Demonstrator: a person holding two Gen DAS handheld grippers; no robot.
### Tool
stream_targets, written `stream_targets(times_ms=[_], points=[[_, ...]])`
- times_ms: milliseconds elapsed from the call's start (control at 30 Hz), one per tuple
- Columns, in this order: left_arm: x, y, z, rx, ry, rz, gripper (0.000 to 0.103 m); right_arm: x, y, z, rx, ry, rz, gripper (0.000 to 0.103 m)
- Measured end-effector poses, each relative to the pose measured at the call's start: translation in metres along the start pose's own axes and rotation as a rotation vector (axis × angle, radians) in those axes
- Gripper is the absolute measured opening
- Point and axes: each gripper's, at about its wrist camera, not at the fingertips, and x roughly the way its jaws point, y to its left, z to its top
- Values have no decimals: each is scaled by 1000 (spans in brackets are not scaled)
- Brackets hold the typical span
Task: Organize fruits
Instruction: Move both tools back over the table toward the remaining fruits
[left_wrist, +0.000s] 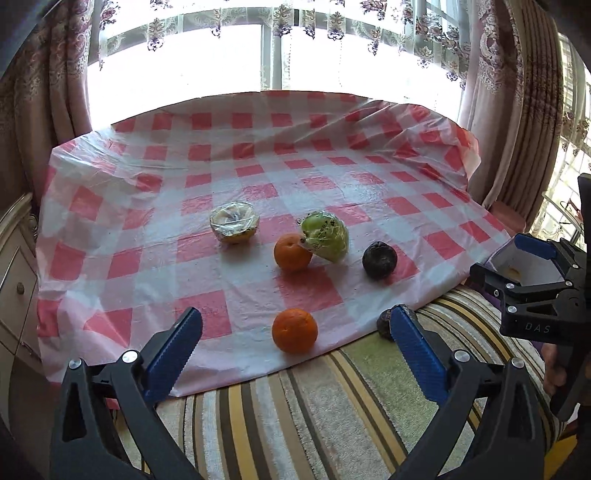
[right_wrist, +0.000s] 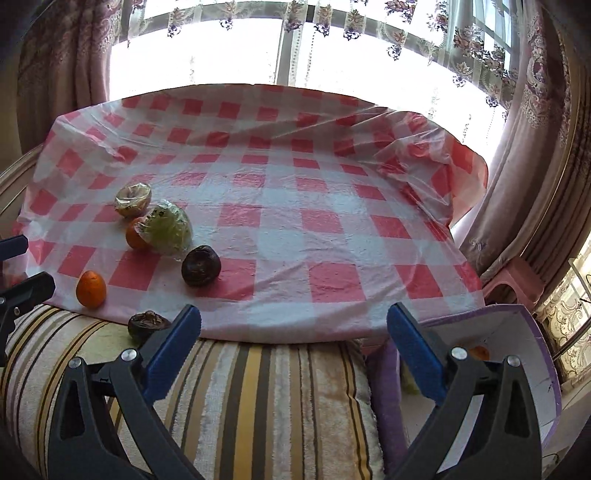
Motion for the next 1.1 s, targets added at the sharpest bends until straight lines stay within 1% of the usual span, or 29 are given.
stream_targets(times_ms=[33, 100, 200, 267, 300, 333, 400, 533, 600, 667, 800, 867, 900, 1033, 1100], points=[[-1, 6, -2, -12, -1, -19, 98, 0, 5, 1, -13, 4, 18, 101], [3, 16, -7, -32, 48, -40, 98, 1, 15, 2, -33, 5, 53, 101], [14, 27, -13, -77, 98, -70, 97, 5, 24, 3, -26, 17, 159, 101], [20, 30, -14, -97, 115, -94, 93, 10, 27, 4, -3, 35, 229, 101], [24, 31, -14, -98, 131, -99, 85, 13, 29, 5, 1, 42, 253, 101], [29, 30, -14, -96, 150, -107, 75, 16, 31, 7, 1, 50, 261, 101], [38, 30, -13, -99, 181, -123, 70, 22, 36, 12, -8, 55, 266, 101], [54, 29, -9, -103, 208, -149, 68, 36, 44, 25, -35, 55, 304, 101], [60, 29, -7, -108, 221, -169, 59, 45, 47, 33, -40, 65, 330, 101], [66, 29, -6, -104, 233, -177, 59, 55, 51, 41, -54, 75, 353, 101], [76, 30, -7, -116, 249, -198, 57, 74, 59, 56, -85, 97, 366, 101], [80, 30, -9, -119, 261, -210, 50, 82, 65, 63, -100, 105, 376, 101], [82, 30, -10, -120, 265, -218, 45, 86, 68, 66, -108, 112, 383, 101], [82, 29, -11, -113, 258, -236, 38, 103, 80, 79, -129, 133, 413, 101], [81, 28, -12, -104, 249, -239, 37, 112, 81, 85, -123, 146, 429, 101]])
